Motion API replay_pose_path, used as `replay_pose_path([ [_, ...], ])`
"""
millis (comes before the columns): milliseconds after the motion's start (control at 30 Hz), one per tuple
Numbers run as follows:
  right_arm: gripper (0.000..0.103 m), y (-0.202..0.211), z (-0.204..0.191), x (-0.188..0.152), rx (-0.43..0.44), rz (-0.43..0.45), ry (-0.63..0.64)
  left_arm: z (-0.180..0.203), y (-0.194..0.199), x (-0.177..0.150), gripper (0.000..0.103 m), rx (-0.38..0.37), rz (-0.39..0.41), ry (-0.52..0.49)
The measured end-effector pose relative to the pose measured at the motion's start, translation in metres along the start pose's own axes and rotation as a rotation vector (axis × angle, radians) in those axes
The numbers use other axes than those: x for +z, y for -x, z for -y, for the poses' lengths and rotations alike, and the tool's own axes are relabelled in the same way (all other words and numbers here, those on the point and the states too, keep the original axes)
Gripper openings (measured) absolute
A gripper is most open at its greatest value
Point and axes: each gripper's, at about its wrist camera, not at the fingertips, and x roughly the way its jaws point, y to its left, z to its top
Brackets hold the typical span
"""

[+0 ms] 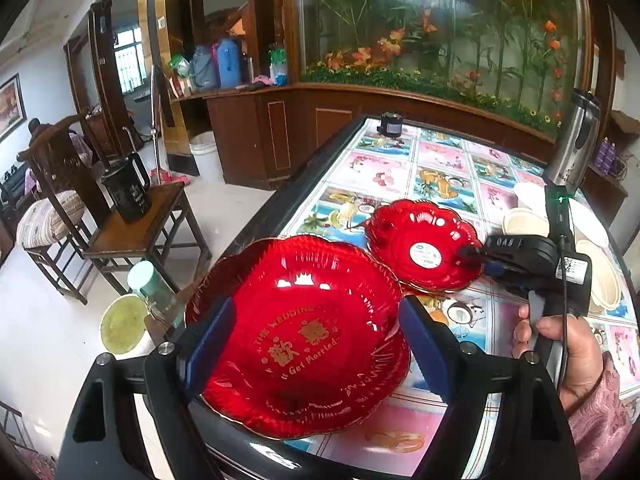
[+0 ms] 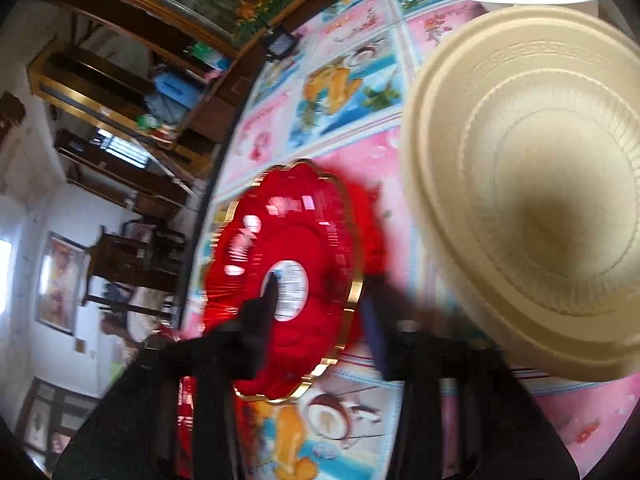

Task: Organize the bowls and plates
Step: 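Grasp the red sticker plate with the right tool while the left tool holds the stack, then carry the sticker plate with the right tool onto the stack held by the left tool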

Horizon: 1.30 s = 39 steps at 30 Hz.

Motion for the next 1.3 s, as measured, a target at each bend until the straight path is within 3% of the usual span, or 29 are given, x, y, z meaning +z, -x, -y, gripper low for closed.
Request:
replay_pose_path([
  [33,0.010,-0.001,0.004,-0.001,-0.011,-0.003,-0.012,0.000,0.000,-0.001,0.084,-0.005,-0.004,0.003],
  [67,0.009,0.000,0.010,-0.002,0.009,0.001,-0.037,0.001,0.000,-0.001,0.084,-0.011,-0.008,0.004],
  [400,0.008,0.036,0.027,-0.025,-0.015,-0.027,-0.012,0.021,0.009,-0.015,0.084,-0.109,-0.057,-0.047],
  [600,0.008,0.095,0.061,-0.062,-0.065,-0.038,0.034,0.048,0.012,-0.031,0.084,-0.192,-0.106,-0.114],
  [767,0.007,0.162,0.113,-0.090,-0.114,0.000,-0.004,0.078,0.006,-0.045,0.084,-0.239,-0.155,-0.176],
  [933,0.007,0.198,0.142,-0.105,-0.121,0.026,-0.038,0.114,-0.020,-0.051,0.084,-0.283,-0.266,-0.193],
  [1167,0.008,0.209,0.160,-0.111,-0.060,0.046,-0.060,0.140,-0.056,-0.049,0.084,-0.321,-0.422,-0.126],
  [1300,0.008,0.211,0.162,-0.112,-0.042,0.040,-0.047,0.152,-0.064,-0.046,0.083,-0.361,-0.466,-0.087],
])
